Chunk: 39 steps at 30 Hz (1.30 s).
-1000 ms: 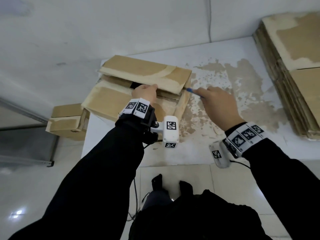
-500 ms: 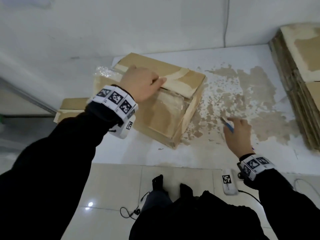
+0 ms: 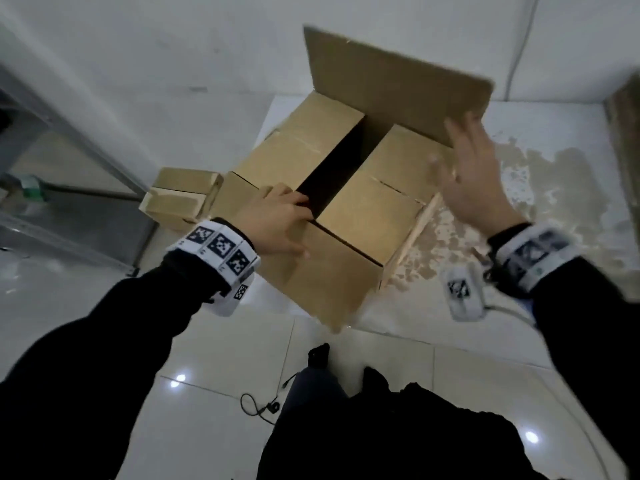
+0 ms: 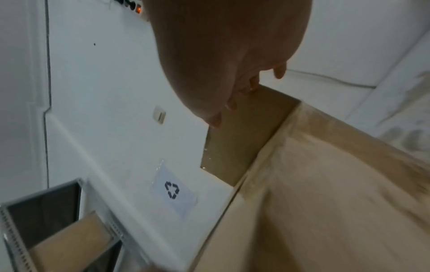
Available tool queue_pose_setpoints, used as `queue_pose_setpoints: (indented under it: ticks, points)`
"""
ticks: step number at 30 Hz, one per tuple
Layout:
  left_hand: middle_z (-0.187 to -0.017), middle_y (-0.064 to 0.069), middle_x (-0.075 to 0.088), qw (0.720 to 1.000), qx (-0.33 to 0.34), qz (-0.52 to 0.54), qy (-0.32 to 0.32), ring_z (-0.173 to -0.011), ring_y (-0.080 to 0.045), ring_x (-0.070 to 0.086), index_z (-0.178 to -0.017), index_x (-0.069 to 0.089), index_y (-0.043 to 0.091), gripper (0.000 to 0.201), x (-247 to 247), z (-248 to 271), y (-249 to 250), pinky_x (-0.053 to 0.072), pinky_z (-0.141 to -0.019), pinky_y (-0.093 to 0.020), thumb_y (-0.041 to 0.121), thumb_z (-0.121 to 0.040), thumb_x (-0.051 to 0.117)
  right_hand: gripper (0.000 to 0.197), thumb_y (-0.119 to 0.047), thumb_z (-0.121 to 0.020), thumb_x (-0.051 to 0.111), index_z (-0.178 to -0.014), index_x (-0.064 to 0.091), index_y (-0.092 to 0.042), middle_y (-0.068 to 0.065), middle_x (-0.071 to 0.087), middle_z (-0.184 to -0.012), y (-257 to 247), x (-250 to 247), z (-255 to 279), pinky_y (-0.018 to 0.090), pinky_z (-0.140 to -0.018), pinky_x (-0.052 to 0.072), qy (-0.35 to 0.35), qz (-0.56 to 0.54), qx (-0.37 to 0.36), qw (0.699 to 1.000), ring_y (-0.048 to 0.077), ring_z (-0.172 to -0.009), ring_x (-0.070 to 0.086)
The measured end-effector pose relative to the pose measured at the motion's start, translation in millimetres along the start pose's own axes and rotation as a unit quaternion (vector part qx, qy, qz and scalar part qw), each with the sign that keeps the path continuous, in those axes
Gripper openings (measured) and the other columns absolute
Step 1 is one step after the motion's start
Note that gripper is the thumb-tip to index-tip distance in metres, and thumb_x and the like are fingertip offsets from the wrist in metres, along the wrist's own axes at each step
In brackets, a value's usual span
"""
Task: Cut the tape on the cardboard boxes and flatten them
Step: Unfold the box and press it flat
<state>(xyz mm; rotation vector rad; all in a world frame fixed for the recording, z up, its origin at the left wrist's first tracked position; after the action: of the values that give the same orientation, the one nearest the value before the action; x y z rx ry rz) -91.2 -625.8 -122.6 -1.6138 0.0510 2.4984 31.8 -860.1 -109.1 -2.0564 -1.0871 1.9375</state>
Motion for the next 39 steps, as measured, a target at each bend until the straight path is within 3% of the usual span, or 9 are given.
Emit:
queue_pose_setpoints:
  ticks: [7,10,14,17,20,24,29,34,39]
  points:
    - [-0.109,-0.006,0.066,0.993,0.099,-0.061,0.001,-0.126,-0.023,0.046,-0.109,0.059,0.018,0.064,4,-20,0,0.017,-0.113,-0.030,0.073,-0.080,0.044,0.069,-0.053,-0.099,0.019,-0.138,0.040,-0.001,0.018,0.038,-0.146,47,22,-68,0.039,-0.111,0.025,-0.276,-0.001,0.170,0.946,0.031,-0.133,0.038]
    - [-0.113,-0.006,0.067,0.992,0.105,-0.076,-0.006,-0.132,-0.023,0.042,-0.115,0.058,0.017,0.072,8,-23,-2,0.018,-0.112,-0.030,0.076,-0.080,0.035,0.076,-0.061,-0.095,0.020,-0.136,0.042,0.000,0.020,0.042,-0.142,37,27,-76,0.041,-0.109,0.030,-0.283,0.089,0.181,0.938,0.033,-0.129,0.042]
    - [-0.113,-0.004,0.067,0.988,0.123,-0.086,0.026,-0.120,-0.023,0.052,-0.116,0.058,0.016,0.079,8,-28,5,0.017,-0.108,-0.029,0.078,-0.080,0.025,0.056,-0.044,-0.102,0.017,-0.147,0.027,-0.013,0.012,0.022,-0.155,-48,57,-60,0.049,-0.116,0.011,-0.332,0.224,0.009,0.916,0.030,-0.143,0.018]
    - [-0.107,-0.005,0.068,0.989,0.130,-0.058,0.038,-0.112,-0.023,0.055,-0.106,0.060,0.015,0.068,7,-32,10,0.021,-0.108,-0.032,0.074,-0.085,0.031,0.067,-0.061,-0.094,0.003,-0.143,0.036,-0.028,0.004,0.031,-0.152,-93,72,-31,0.055,-0.112,0.016,-0.423,0.251,-0.013,0.871,0.026,-0.142,0.021]
    - [-0.095,-0.003,0.068,0.988,0.140,-0.047,0.053,-0.100,-0.021,0.061,-0.103,0.059,0.017,0.065,8,-34,12,0.019,-0.114,-0.035,0.074,-0.085,0.033,0.082,-0.063,-0.085,-0.005,-0.125,0.053,-0.019,0.011,0.054,-0.121,-114,12,-25,0.047,-0.092,0.040,-0.269,0.257,-0.051,0.927,0.032,-0.115,0.049]
    - [-0.112,-0.006,0.064,0.983,0.149,-0.069,0.087,-0.110,-0.022,0.056,-0.116,0.058,0.018,0.070,12,-37,13,0.018,-0.116,-0.039,0.075,-0.085,0.032,0.084,-0.076,-0.083,0.012,-0.101,0.060,-0.010,0.012,0.057,-0.114,-76,-73,32,0.048,-0.095,0.040,-0.194,0.256,0.106,0.941,0.031,-0.107,0.052]
    - [-0.142,-0.013,0.043,0.977,0.128,-0.133,0.107,-0.136,-0.030,0.032,-0.127,0.057,0.015,0.089,-5,-29,4,0.015,-0.115,-0.046,0.082,-0.080,0.022,0.125,-0.099,-0.047,0.033,-0.145,0.034,-0.023,0.003,0.037,-0.149,-31,-12,96,0.044,-0.109,0.030,-0.263,-0.042,0.396,0.879,0.025,-0.135,0.036]
    - [-0.144,-0.016,0.041,0.962,0.014,-0.095,0.255,-0.141,-0.031,0.025,-0.127,0.056,0.015,0.067,-60,-3,-68,0.004,-0.115,-0.055,0.061,-0.095,0.019,0.070,-0.050,-0.089,0.053,-0.146,0.029,-0.018,0.011,0.030,-0.152,1,56,75,0.047,-0.078,0.054,-0.146,-0.268,0.484,0.820,0.037,-0.134,0.036]
    - [-0.145,-0.013,0.042,0.991,-0.119,0.006,0.067,-0.136,-0.033,0.034,-0.137,0.046,0.019,0.063,-34,-33,-172,0.006,-0.113,-0.058,0.060,-0.094,0.024,0.033,-0.012,-0.099,0.038,-0.128,0.044,0.003,0.021,0.057,-0.110,6,65,66,0.045,-0.067,0.055,-0.084,-0.241,0.460,0.850,0.033,-0.087,0.058]
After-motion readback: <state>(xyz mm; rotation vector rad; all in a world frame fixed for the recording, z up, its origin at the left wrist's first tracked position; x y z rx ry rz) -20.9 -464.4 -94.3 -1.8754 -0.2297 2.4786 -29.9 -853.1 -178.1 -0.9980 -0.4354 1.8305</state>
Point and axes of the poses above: each hand's wrist, its own z-axis away from the middle knuckle, its own x-axis out of the palm, y = z × x, the point moved 6 cm from there along -z, towards the middle knuckle
